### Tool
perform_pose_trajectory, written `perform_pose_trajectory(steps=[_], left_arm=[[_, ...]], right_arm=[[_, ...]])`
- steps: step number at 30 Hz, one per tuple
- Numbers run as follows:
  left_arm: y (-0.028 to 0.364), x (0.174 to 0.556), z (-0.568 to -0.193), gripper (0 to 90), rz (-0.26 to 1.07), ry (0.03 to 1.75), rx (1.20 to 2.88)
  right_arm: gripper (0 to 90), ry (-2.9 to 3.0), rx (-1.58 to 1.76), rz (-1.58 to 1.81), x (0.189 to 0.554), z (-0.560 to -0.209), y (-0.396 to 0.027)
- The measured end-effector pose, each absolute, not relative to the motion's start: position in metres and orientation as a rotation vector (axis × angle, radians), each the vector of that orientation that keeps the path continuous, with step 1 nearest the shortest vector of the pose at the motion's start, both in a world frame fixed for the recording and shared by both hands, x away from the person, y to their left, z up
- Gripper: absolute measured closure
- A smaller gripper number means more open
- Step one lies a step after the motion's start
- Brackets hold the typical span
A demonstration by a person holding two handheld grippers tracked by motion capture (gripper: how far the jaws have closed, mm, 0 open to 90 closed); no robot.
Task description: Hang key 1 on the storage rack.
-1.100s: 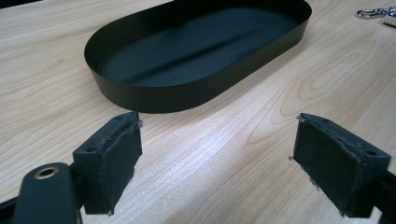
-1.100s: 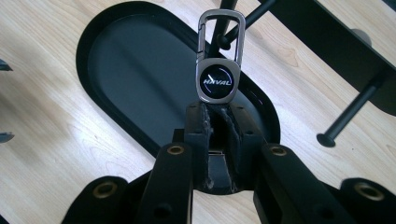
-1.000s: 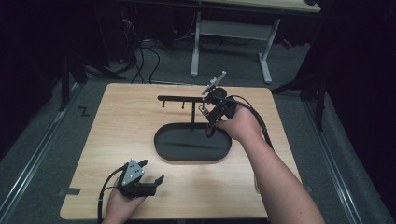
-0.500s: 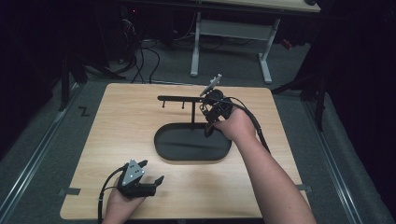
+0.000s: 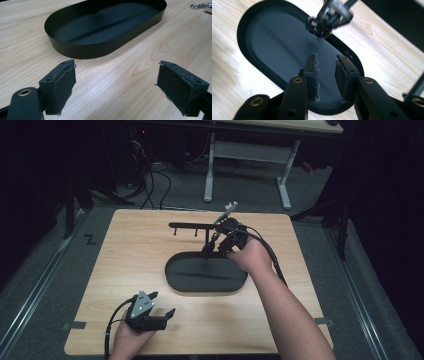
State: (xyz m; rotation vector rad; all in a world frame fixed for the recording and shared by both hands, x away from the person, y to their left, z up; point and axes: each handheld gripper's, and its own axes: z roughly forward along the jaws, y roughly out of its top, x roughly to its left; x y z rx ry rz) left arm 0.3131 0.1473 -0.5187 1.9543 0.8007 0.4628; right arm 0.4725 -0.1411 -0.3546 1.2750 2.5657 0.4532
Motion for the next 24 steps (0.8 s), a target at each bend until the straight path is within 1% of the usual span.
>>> perform_pose_trajectory(steps=[4,6,9,23,24], left_arm=[[0.146,0.313,-0.519,15.7,0.462,0.796,1.969],[0.144,0.313,-0.52,15.7,0.463,0.793,1.967],[0.143,0.313,-0.52,15.7,0.459,0.792,1.97],[0.14,0.312,-0.52,15.7,0.459,0.78,1.988],[0.139,0.312,-0.521,15.7,0.457,0.777,1.993]], right_arm=[[68.5,2.564,1.268,0.463,0.466,-0.355,-0.146],[65.7,2.565,1.283,0.47,0.457,-0.358,-0.152],[64.3,2.563,1.292,0.489,0.449,-0.361,-0.158],[57.1,2.59,1.315,0.518,0.408,-0.386,-0.189],[55.6,2.595,1.31,0.522,0.402,-0.39,-0.193]])
